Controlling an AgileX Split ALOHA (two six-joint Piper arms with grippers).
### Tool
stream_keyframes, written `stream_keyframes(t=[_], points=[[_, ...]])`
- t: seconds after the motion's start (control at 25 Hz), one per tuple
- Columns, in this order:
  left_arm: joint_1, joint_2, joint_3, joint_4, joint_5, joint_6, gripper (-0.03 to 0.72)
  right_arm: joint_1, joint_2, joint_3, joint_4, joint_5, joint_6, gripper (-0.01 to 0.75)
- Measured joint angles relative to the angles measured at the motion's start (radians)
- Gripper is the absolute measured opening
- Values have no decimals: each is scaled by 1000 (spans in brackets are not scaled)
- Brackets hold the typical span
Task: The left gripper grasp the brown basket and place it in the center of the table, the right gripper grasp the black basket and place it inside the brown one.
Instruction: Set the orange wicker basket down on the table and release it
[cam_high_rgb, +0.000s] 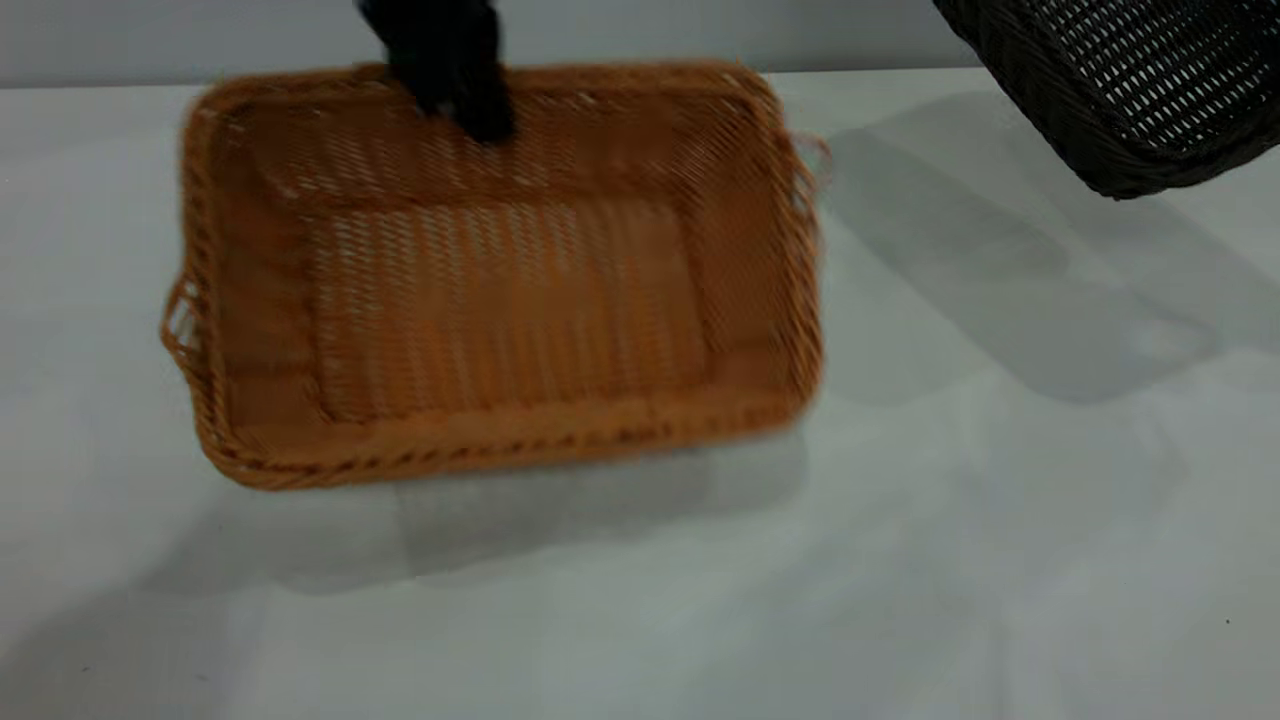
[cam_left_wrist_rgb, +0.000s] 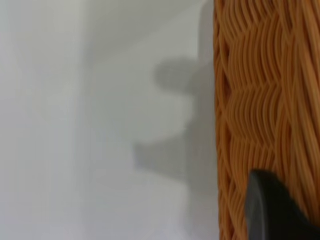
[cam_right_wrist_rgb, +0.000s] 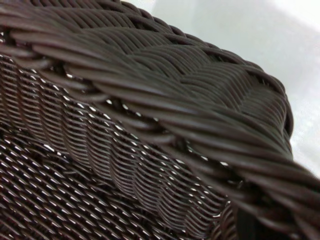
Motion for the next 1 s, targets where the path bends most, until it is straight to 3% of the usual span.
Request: stream_keyframes(t=[0.24, 0.48, 0.76, 1.0], points=[[-74, 63, 0, -221, -19, 287, 83, 0, 0, -28, -71, 17, 53, 115], [-98, 71, 0, -238, -68, 281, 119, 0, 0, -28, -79, 37, 56, 114], [-98, 88, -1, -241, -86, 259, 363, 0, 0, -29, -82, 46, 56, 113], [-98, 81, -1, -241, -258, 219, 507, 0, 0, -29, -83, 64, 56, 114]])
